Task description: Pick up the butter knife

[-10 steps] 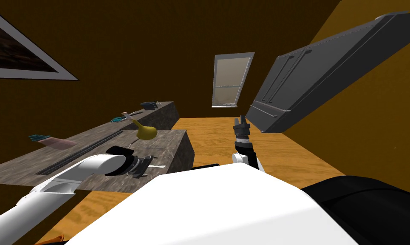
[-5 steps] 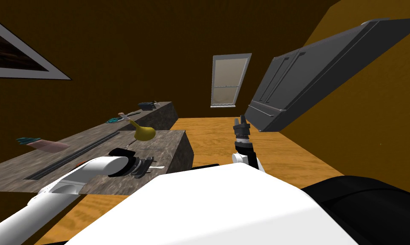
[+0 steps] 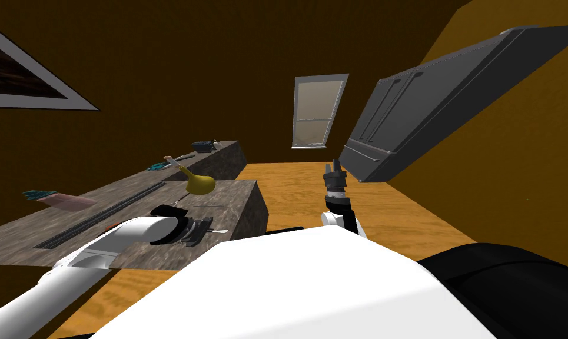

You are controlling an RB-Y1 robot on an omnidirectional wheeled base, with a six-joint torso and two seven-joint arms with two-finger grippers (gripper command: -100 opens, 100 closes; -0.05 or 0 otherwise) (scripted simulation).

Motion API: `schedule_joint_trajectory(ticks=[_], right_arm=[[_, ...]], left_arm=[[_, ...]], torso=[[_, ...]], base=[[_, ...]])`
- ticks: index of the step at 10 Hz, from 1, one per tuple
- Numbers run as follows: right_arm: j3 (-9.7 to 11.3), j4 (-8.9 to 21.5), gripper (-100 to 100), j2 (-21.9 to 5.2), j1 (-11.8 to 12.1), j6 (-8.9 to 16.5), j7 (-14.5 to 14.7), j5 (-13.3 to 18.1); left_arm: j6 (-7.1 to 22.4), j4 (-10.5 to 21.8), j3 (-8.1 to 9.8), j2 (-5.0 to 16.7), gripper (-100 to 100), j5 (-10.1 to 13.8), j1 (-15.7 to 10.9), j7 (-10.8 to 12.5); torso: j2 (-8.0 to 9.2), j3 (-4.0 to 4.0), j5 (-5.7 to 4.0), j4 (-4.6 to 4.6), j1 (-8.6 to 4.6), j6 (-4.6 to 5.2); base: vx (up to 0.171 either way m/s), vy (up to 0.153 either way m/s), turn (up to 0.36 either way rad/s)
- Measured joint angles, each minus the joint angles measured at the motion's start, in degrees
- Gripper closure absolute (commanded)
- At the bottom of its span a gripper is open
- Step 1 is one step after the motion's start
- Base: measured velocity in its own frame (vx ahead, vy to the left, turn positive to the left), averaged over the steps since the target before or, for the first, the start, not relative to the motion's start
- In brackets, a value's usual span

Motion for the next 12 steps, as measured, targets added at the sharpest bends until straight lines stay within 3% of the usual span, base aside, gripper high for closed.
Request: schedule_joint_trajectory(ticks=[3, 4, 5, 8, 9, 12], right_arm=[[0.02, 0.0, 0, 0.02, -0.02, 0.0, 0.0, 0.0], [0.01, 0.0, 0, 0.01, -0.01, 0.0, 0.0, 0.0], [0.0, 0.0, 0, 0.0, 0.0, 0.0, 0.0, 0.0], [0.0, 0.0, 0, 0.0, 0.0, 0.0, 0.0, 0.0], [0.0, 0.0, 0, 0.0, 0.0, 0.0, 0.0, 0.0], [0.0, 0.0, 0, 0.0, 0.0, 0.0, 0.0, 0.0]], left_arm=[[-1.55, 0.34, 1.36, 0.19, -100, -1.89, -1.27, 0.05], [-1.72, 0.38, 1.38, 0.17, 0, -1.98, -1.3, 0.02], [-1.71, 0.37, 1.38, 0.17, -100, -1.97, -1.29, 0.02], [-3.71, 2.75, -0.1, -1.95, -100, -3.93, -1.19, -1.01], [-3.83, 2.83, -0.18, -2.01, 100, -4.01, -1.22, -1.05], [-3.82, 2.82, -0.17, -2.01, 100, -4.0, -1.21, -1.04]], torso=[[0.45, 0.26, -0.14, 0.1, -0.61, -0.01], [0.3, 0.18, -0.11, 0.08, -0.37, 0.0], [0.13, 0.08, -0.04, 0.04, -0.14, 0.0], [-0.01, 0.0, 0.01, 0.0, 0.04, 0.01], [-0.01, 0.0, 0.0, 0.0, 0.03, 0.0], [-0.01, 0.0, 0.0, 0.0, 0.0, 0.0]], base=[[-0.098, -0.126, 0.038], [-0.01, -0.014, 0.001], [-0.005, -0.004, -0.094], [0.0, 0.007, -0.053], [0.0, 0.0, 0.0], [0.0, 0.0, 0.0]])
